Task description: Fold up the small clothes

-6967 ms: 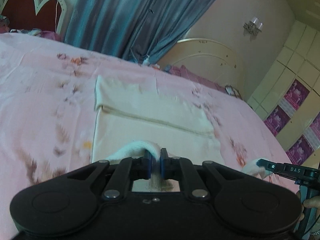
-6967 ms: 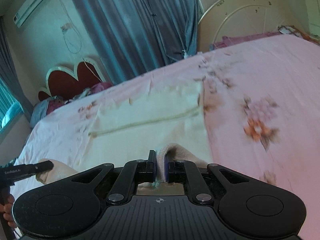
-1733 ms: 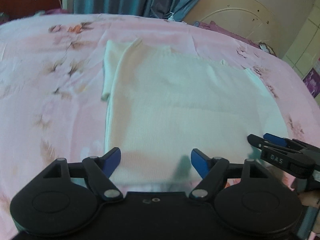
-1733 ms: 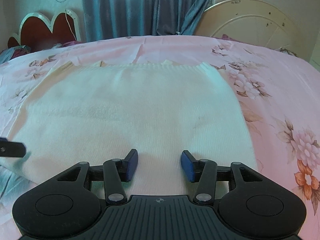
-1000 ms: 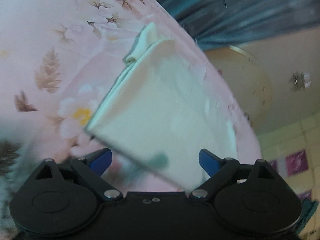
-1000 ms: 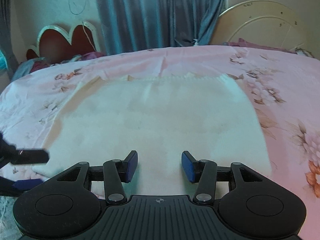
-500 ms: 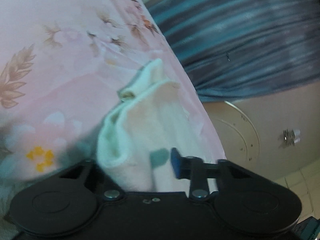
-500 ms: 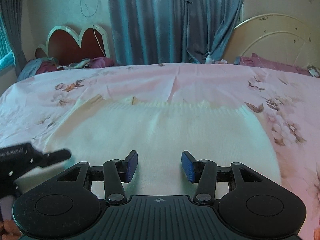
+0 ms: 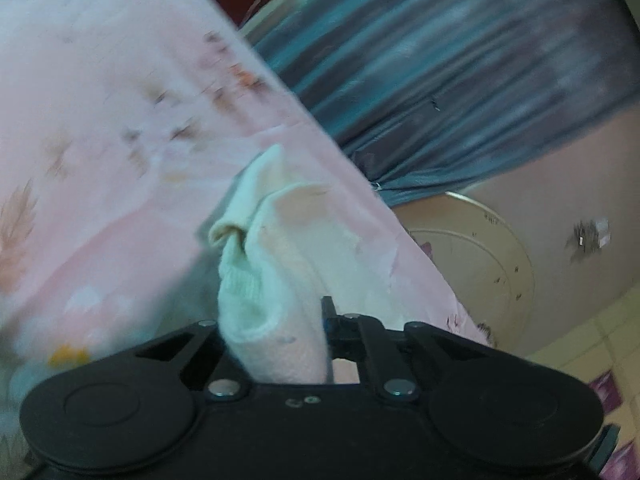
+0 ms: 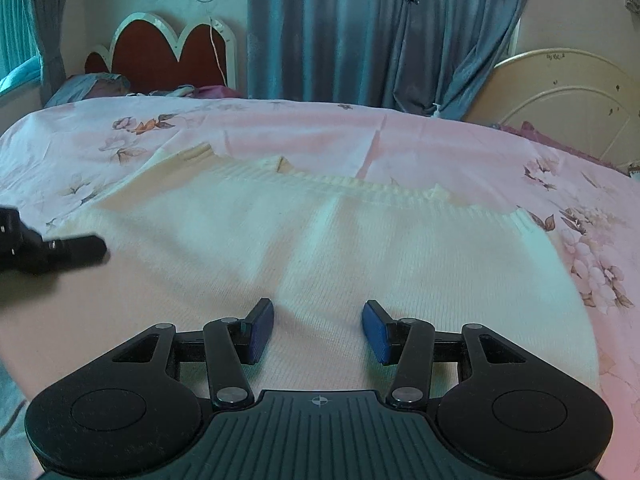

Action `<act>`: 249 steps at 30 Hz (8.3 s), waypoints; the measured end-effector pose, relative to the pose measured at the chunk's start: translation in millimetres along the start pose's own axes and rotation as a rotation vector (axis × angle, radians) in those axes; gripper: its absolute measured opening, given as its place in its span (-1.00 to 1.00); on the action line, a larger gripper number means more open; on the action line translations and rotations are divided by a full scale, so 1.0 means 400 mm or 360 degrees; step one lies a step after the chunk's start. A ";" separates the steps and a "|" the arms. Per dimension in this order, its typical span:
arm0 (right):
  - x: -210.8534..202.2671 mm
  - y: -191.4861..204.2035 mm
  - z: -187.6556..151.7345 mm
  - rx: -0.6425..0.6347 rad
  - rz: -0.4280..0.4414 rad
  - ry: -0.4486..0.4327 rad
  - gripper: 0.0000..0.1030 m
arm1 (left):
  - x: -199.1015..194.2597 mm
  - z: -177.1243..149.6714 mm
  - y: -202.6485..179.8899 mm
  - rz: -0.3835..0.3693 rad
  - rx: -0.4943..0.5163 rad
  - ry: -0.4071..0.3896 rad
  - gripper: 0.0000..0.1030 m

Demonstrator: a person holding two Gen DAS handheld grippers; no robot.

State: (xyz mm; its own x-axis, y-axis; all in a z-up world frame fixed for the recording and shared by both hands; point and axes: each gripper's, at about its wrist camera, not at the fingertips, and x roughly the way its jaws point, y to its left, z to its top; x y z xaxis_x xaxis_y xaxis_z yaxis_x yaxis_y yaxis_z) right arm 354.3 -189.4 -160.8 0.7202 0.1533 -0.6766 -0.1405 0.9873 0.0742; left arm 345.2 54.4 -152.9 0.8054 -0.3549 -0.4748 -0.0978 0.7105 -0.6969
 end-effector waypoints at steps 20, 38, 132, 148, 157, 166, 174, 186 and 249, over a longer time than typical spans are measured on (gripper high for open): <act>-0.269 -0.392 -0.059 0.0653 -0.0121 -0.0147 -0.05 | 0.145 -0.310 -0.445 -0.0352 0.1248 0.0503 -0.82; -0.242 -0.455 -0.099 0.1057 0.0402 0.0037 -0.05 | -0.043 -0.293 -0.346 -0.0378 0.1199 0.0637 0.48; -0.022 -0.522 0.133 0.0608 -0.0067 -0.0064 0.27 | 0.402 -0.025 -0.383 0.0238 0.0933 0.0417 0.35; -0.156 -0.415 0.019 0.0337 -0.0021 -0.0056 -0.27 | 0.252 -0.110 -0.392 0.0168 0.1090 0.0436 0.40; -0.123 -0.458 -0.007 0.0533 0.0007 0.0031 -0.27 | 0.249 -0.132 -0.379 0.0192 0.1099 0.0472 0.41; -0.263 -0.416 -0.062 0.0511 0.0085 0.0006 -0.27 | 0.141 -0.149 -0.350 0.0142 0.1072 0.0498 0.37; -0.290 -0.380 -0.173 0.0501 0.0116 0.0193 -0.80 | 0.108 -0.222 -0.295 0.0154 0.1072 0.0612 0.37; -0.300 -0.407 -0.175 0.0638 0.0165 0.0210 -0.77 | 0.109 -0.226 -0.314 0.0201 0.1097 0.0646 0.47; -0.124 -0.478 0.047 0.0886 0.0424 0.0014 -0.40 | 0.270 -0.149 -0.460 0.0005 0.1027 0.0660 -0.35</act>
State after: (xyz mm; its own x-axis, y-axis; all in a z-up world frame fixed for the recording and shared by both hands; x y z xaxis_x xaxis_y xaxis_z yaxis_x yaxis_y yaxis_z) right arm 358.3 -385.1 -127.6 0.7033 0.3996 -0.5879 0.0628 0.7889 0.6113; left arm 415.3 -151.1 -107.9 0.5077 -0.4606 -0.7281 0.3636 0.8807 -0.3036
